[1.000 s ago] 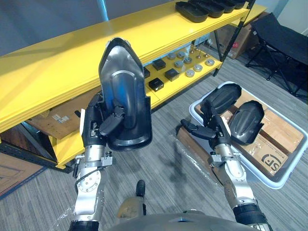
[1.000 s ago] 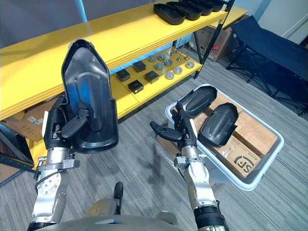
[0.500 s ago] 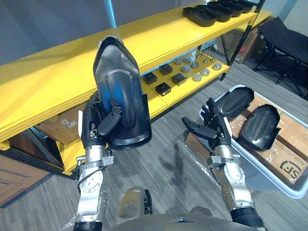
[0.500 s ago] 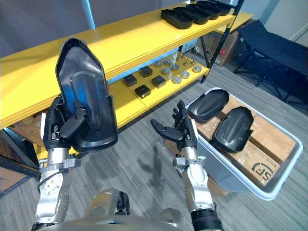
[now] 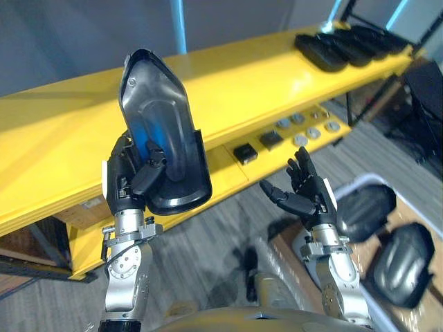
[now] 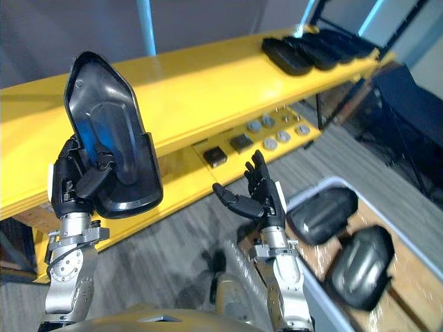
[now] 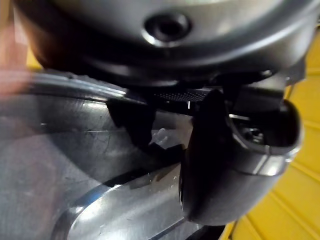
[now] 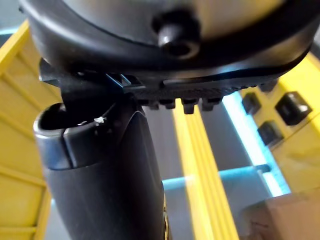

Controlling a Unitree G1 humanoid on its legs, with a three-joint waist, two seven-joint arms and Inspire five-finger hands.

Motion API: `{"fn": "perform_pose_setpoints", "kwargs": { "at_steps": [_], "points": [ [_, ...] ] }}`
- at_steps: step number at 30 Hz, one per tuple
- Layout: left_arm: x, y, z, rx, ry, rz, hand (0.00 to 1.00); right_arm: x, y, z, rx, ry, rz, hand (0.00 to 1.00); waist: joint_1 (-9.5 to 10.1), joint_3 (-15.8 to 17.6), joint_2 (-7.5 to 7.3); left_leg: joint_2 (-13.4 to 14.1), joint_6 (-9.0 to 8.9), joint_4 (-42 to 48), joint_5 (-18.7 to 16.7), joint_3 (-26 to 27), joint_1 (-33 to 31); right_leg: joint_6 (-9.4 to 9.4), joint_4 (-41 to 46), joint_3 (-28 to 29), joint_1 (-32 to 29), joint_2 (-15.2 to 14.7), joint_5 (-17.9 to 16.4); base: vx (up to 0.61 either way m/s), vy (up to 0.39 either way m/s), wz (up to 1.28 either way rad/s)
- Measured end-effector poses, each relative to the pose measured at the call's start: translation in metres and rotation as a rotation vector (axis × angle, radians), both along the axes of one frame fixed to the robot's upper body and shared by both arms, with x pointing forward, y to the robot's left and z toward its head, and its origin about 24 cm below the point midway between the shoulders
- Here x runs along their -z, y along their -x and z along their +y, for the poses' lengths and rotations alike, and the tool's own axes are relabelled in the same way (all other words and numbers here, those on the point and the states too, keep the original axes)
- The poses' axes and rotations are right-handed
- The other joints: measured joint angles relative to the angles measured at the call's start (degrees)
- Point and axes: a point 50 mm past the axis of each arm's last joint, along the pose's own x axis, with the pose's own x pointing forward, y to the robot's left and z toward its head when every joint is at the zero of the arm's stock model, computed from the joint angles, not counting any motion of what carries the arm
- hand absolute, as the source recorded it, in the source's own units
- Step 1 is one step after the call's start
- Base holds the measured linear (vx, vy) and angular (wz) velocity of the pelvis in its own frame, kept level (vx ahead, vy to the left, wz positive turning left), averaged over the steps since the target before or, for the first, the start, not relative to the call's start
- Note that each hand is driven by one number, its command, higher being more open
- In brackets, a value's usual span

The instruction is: Walk over and take three plastic housings, then place them on the shelf

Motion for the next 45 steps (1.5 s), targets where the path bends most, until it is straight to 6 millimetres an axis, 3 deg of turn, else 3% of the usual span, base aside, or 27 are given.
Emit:
{"fn": "perform_pose_setpoints", "kwargs": {
  "at_steps": [1,3,6,9,10,11,12,14,17,19,20,21,22,27,31,37,41,45],
  "points": [
    [0.000,-0.001,-0.006,0.010,0.021,-0.006,0.00,-0.007,-0.007,0.000,-0.002,0.008,-0.032,1.00,0.12,-0.42,0.98,1.54,-1.19,-1.83,1.71,0.52,0.42,-0.86,0.41,-1.57,-0.01,0.97,-1.62,0.28,-0.158,0.27],
    [0.000,-0.002,-0.009,0.027,0.031,-0.007,0.00,-0.012,-0.012,-0.001,0.005,0.009,-0.056,1.00,0.06,-0.44,1.05,2.23,-1.91,-4.81,4.77,0.62,2.46,-1.50,2.42,-2.60,0.34,1.10,-4.36,0.31,-0.204,0.31],
    [0.001,-0.001,-0.008,0.021,0.035,-0.001,0.00,-0.013,-0.014,-0.004,0.020,0.009,-0.060,1.00,-0.12,-0.67,1.22,3.60,-1.02,-1.16,7.61,-0.02,3.19,-1.99,2.95,-3.83,3.73,1.87,-7.61,0.24,-0.196,0.23],
    [0.006,-0.001,-0.006,-0.016,0.044,0.024,0.00,-0.006,-0.013,-0.009,0.037,-0.010,-0.028,1.00,-0.07,-0.82,2.03,6.16,2.36,18.79,13.06,0.39,-4.62,-2.84,0.54,-4.34,8.59,3.75,-10.08,0.19,-0.160,0.05],
    [0.010,0.000,-0.004,-0.031,0.044,0.042,0.00,-0.002,-0.012,-0.009,0.039,-0.008,-0.010,1.00,0.09,-0.64,2.54,7.66,2.64,26.22,18.25,0.68,-7.53,-3.34,-1.14,-4.15,10.82,4.79,-10.47,0.18,-0.100,-0.14],
    [0.016,0.000,-0.002,-0.047,0.047,0.073,0.00,0.002,-0.011,-0.012,0.043,-0.004,0.006,1.00,0.40,-0.58,3.41,9.42,1.71,33.91,18.84,0.77,-11.15,-3.84,-3.33,-3.96,13.90,5.97,-10.80,0.19,-0.091,-0.15],
    [0.019,0.000,-0.002,-0.048,0.046,0.084,0.00,0.002,-0.010,-0.014,0.051,-0.003,0.010,1.00,0.39,-0.71,3.64,9.82,1.65,34.95,16.72,0.95,-12.63,-4.29,-3.77,-3.97,14.51,6.08,-10.97,0.19,-0.068,-0.14],
    [0.021,0.000,-0.004,-0.041,0.044,0.095,0.00,0.001,-0.010,-0.021,0.079,0.001,0.003,1.00,0.41,-0.59,3.43,9.04,2.23,28.04,10.31,4.45,-16.22,-5.05,-4.81,-3.59,16.11,5.06,-11.25,0.20,-0.042,-0.13],
    [0.020,-0.001,-0.004,-0.035,0.041,0.089,0.00,-0.001,-0.010,-0.027,0.104,0.005,-0.004,1.00,0.16,-0.16,2.57,6.08,1.92,10.15,9.24,5.88,-15.81,-4.45,-6.02,-3.01,18.12,2.76,-11.53,0.22,0.053,-0.04],
    [0.015,-0.002,-0.006,-0.020,0.038,0.064,0.00,-0.004,-0.010,-0.034,0.131,0.028,-0.020,1.00,-0.32,-0.22,2.78,5.39,1.07,-2.70,14.00,5.74,-15.77,-1.94,-5.39,-2.89,18.53,1.20,-12.30,0.20,0.136,0.00],
    [0.014,-0.002,-0.006,-0.015,0.037,0.058,0.00,-0.004,-0.010,-0.036,0.135,0.033,-0.021,1.00,-0.35,-0.45,3.16,5.44,0.96,-4.87,16.30,5.86,-15.60,-1.34,-4.81,-2.85,18.48,1.10,-12.78,0.18,0.183,-0.08],
    [0.012,-0.004,-0.008,0.003,0.038,0.048,0.00,-0.005,-0.010,-0.038,0.146,0.046,-0.022,1.00,-0.50,-1.04,4.12,5.71,0.08,-8.02,23.59,5.93,-14.71,-0.10,-3.11,-2.56,18.16,1.08,-14.16,0.33,0.420,-0.08],
    [-0.003,-0.023,-0.007,0.069,0.015,0.024,0.00,-0.004,-0.009,-0.029,0.166,-0.006,-0.022,1.00,-1.87,-1.33,0.59,0.04,2.42,-17.36,26.88,8.20,-10.19,1.78,-1.02,-1.93,16.91,-4.46,-15.31,0.32,0.437,-0.07],
    [-0.005,-0.028,-0.009,0.118,0.088,0.054,0.00,-0.001,-0.004,-0.024,0.165,-0.026,-0.011,1.00,-2.62,-1.29,-0.46,-1.56,2.84,-18.81,26.92,9.10,-9.72,3.63,-2.92,-1.18,17.05,-5.46,-14.12,0.07,0.136,-0.07],
    [-0.010,-0.043,-0.013,0.077,0.157,0.098,0.00,-0.014,-0.005,-0.011,0.064,-0.021,-0.073,1.00,-3.65,-1.07,-0.62,-1.31,2.92,-19.06,26.70,10.11,-9.99,4.28,-4.34,-0.30,16.66,-5.32,-13.74,-0.06,0.005,-0.18],
    [-0.033,-0.083,-0.021,0.037,0.244,0.064,0.00,-0.038,-0.023,0.006,-0.079,0.020,-0.167,1.00,-5.37,0.60,-0.27,-0.92,3.05,-18.47,26.96,11.43,-12.01,4.55,-4.95,1.27,13.83,-4.84,-12.45,-0.06,0.013,-0.12],
    [-0.052,-0.109,-0.013,-0.011,0.285,0.029,0.00,-0.050,-0.036,0.013,-0.138,0.045,-0.202,1.00,-5.97,2.99,0.45,-0.65,3.77,-16.60,27.30,11.81,-14.84,4.75,-4.95,1.99,12.09,-4.68,-10.91,0.00,0.020,-0.06],
    [-0.057,-0.124,0.005,-0.095,0.274,0.054,0.00,-0.052,-0.041,0.017,-0.171,0.057,-0.208,1.00,-7.08,4.61,0.66,-0.66,3.79,-16.63,27.31,11.95,-14.96,4.72,-4.84,2.19,11.84,-4.68,-10.86,0.00,0.000,0.00]
  ]
}}
